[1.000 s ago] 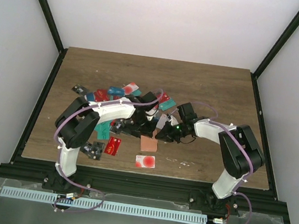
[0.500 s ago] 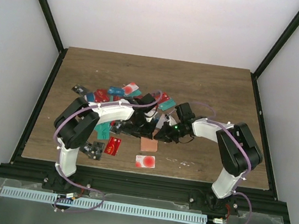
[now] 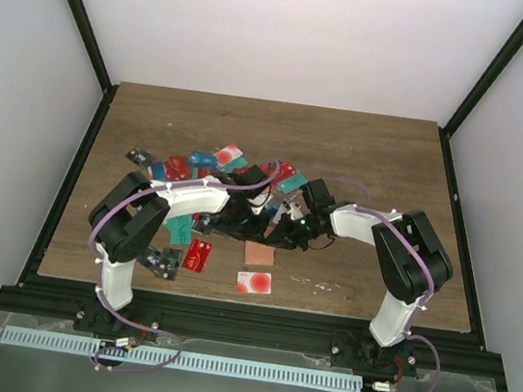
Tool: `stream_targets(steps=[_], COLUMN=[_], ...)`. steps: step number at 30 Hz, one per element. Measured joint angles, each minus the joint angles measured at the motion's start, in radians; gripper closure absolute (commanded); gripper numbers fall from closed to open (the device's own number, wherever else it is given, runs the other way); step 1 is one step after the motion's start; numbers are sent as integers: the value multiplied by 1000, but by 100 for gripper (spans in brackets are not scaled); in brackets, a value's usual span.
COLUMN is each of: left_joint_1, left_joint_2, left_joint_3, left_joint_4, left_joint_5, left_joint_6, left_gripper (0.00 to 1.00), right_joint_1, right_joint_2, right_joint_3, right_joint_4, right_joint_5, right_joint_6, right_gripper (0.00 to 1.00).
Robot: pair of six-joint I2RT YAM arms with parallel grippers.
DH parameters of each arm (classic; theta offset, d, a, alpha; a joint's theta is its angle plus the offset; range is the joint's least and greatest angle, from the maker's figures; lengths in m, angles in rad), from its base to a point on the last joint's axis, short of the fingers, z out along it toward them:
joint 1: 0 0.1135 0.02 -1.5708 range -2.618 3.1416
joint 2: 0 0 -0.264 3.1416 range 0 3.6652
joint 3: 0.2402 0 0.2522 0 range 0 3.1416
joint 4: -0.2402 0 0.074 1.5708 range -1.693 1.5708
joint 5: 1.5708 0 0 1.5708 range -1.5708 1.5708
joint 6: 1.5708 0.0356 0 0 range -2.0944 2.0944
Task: Put the credit cards into the card holder
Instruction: Close the card holder at the center of the board, then reset both arms
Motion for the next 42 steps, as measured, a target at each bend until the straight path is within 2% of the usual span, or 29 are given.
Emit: stream_targets(steps=[15, 21, 26, 28, 30, 34, 35, 36, 39, 42], left_joint_1=[-11, -28, -44, -39, -23, 21, 40, 60, 151, 249], left_joint_2=[-14, -29, -55, -81, -119, -211, -238, -261, -337, -381], left_joint_3=[-33, -32, -5, 8, 32, 101, 119, 131, 146, 146], left_joint_4=[43, 34, -26, -56, -92, -122, -122, -121, -117, -117], left_joint_5=[-15, -70, -145, -166, -185, -213, -225, -233, -273, -325], left_joint_6=[-20, -23, -18, -14, -13, 5, 6, 16, 41, 66], left_gripper=[96, 84, 68, 61, 51, 28, 23, 21, 15, 14], right_joint_1=[5, 16, 27, 24, 11, -31, -45, -56, -91, -120], right_joint_2=[6, -14, -51, -74, -105, -176, -196, -215, -264, -297], right_joint_3=[-5, -8, 23, 69, 124, 241, 270, 293, 346, 381], right_joint_4=[3, 0, -66, -100, -121, -146, -154, -161, -185, -207], right_joint_5=[17, 42, 100, 125, 147, 187, 202, 221, 294, 387], right_joint_6=[0, -5, -24, -38, -51, -84, -101, -115, -154, -201], right_gripper=[99, 95, 81, 70, 49, 18, 5, 1, 0, 0])
